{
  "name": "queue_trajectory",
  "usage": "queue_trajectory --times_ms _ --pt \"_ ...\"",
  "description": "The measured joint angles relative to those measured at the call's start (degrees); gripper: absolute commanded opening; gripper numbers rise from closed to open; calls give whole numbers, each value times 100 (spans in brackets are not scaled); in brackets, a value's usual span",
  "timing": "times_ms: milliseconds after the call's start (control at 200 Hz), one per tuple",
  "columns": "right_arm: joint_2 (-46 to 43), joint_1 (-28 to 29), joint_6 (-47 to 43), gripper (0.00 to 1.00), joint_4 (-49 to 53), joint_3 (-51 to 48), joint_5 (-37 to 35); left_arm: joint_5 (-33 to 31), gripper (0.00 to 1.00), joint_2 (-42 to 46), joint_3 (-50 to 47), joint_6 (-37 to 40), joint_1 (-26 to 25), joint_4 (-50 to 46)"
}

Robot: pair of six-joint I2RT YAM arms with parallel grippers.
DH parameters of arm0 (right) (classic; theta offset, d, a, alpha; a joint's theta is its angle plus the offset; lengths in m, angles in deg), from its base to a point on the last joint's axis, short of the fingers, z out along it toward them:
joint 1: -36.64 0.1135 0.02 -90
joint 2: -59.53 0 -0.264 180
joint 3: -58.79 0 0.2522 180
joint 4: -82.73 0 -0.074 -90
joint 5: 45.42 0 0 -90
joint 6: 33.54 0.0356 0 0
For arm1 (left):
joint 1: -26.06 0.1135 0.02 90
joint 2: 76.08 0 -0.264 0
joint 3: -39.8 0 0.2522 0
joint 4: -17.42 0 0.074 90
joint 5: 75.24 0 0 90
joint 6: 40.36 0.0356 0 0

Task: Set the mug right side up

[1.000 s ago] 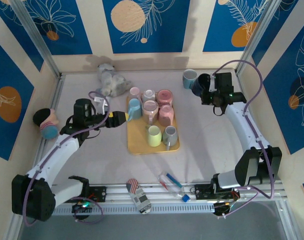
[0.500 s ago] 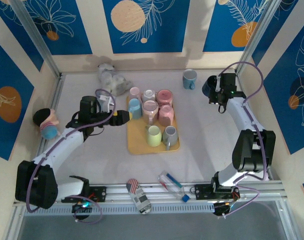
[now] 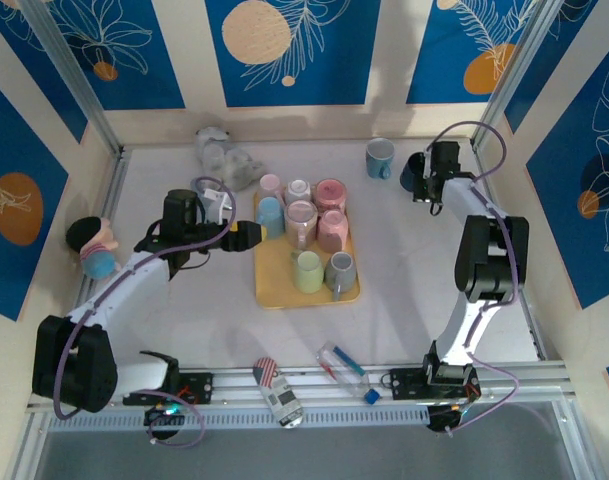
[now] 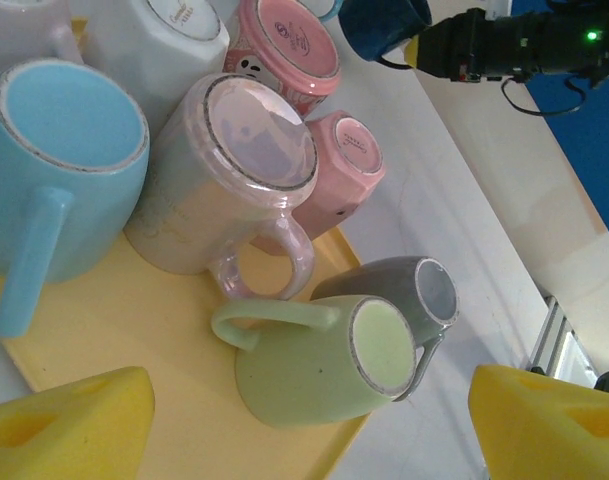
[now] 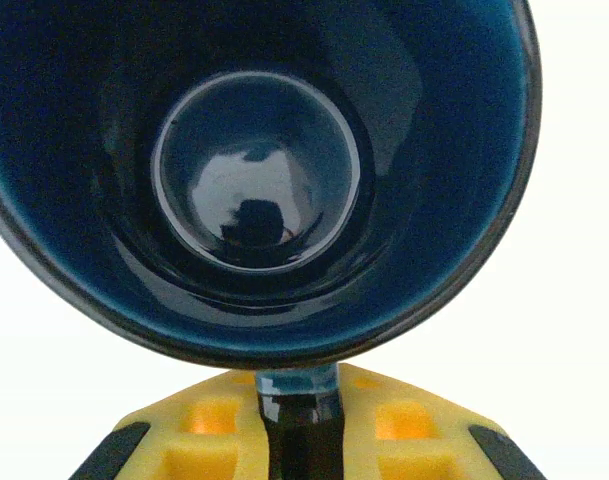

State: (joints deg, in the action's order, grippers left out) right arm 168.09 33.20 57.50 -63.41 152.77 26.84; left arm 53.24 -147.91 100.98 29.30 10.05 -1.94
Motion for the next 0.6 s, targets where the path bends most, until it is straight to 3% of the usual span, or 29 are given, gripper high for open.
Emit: queue_trajectory --times_ms 600 --pt "1552 186 -199 3 98 1582 -127 -348 81 -240 20 236 -4 -291"
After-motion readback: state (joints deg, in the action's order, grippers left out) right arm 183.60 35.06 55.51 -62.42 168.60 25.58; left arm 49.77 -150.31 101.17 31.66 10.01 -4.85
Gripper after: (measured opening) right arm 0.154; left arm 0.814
